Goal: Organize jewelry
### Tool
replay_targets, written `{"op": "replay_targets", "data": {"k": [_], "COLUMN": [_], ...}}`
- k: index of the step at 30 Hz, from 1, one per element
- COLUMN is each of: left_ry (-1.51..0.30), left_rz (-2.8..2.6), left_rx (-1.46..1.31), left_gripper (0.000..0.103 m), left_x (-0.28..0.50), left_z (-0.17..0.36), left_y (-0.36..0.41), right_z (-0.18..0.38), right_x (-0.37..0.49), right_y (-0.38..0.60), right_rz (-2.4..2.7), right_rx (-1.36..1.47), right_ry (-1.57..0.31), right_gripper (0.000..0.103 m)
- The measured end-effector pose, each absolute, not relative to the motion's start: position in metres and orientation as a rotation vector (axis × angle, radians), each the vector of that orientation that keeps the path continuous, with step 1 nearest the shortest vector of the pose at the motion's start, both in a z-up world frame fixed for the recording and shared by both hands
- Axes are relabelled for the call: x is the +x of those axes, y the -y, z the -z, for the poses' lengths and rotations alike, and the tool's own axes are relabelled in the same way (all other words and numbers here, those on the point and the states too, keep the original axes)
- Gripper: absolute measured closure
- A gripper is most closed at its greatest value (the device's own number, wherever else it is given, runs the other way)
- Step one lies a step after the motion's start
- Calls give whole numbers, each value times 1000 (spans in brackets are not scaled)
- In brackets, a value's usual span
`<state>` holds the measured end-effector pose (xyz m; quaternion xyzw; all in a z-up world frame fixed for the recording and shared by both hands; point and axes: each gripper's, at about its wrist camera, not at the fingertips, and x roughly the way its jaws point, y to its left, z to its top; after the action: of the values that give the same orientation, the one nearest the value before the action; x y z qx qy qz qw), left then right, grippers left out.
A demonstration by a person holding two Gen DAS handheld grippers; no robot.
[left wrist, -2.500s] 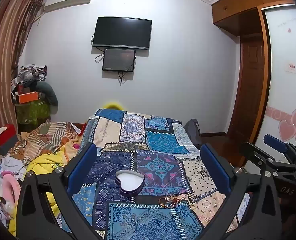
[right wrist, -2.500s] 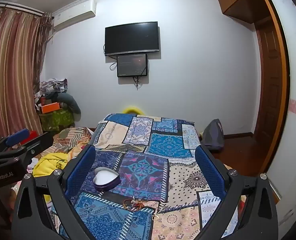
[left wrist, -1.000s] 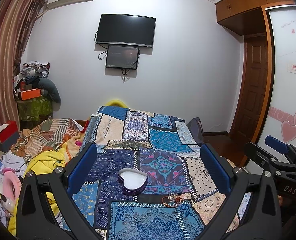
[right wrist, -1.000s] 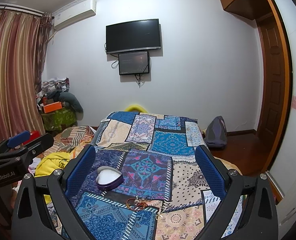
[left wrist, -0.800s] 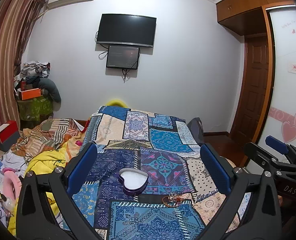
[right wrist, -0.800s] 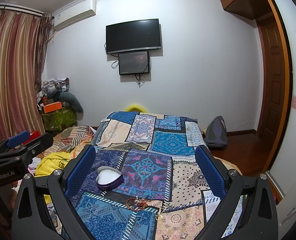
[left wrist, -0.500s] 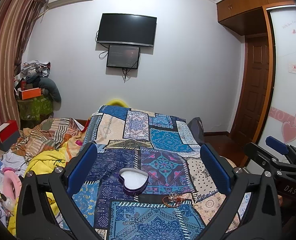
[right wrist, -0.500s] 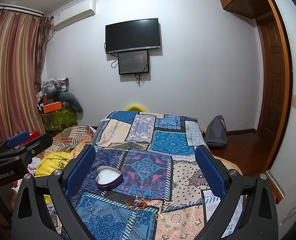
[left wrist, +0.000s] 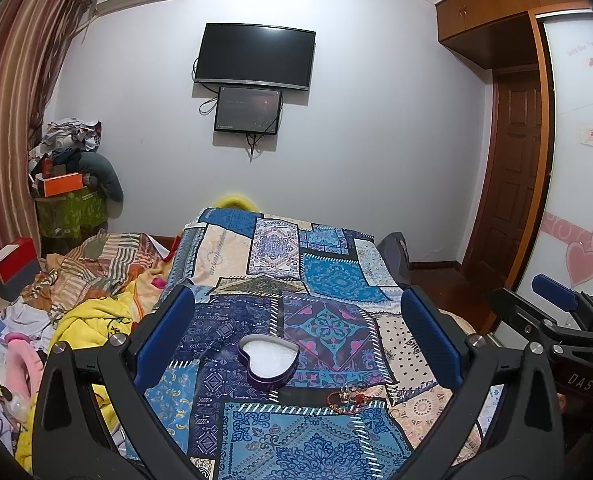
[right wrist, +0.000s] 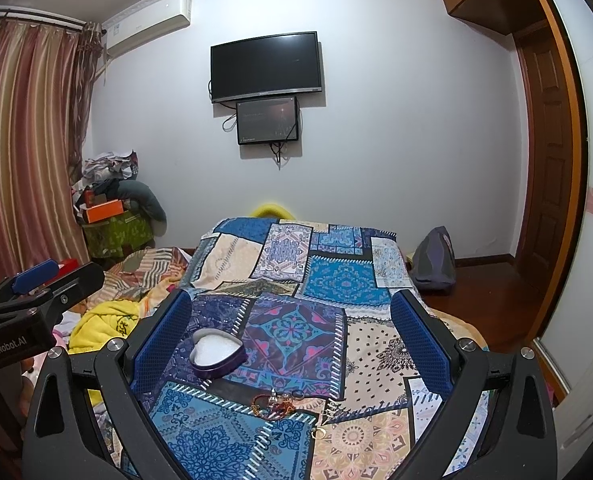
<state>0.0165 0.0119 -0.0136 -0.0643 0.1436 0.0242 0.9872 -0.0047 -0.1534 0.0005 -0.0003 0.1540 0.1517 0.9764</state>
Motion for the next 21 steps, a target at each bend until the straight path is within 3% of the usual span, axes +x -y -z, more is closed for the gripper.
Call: {"op": "replay_targets", "data": {"k": [21], "left_ry": [-496], "left_rz": [-23], "left_rx": [-159], "left_gripper": [0], "left_x": [80], "left_z": [52], "left_y": [-22], "right_z": [45], "right_x": [41], "right_y": [161], "right_rz": [-283], "right_rx": [-55], "right_ry": [-501], "right_gripper": [4]}}
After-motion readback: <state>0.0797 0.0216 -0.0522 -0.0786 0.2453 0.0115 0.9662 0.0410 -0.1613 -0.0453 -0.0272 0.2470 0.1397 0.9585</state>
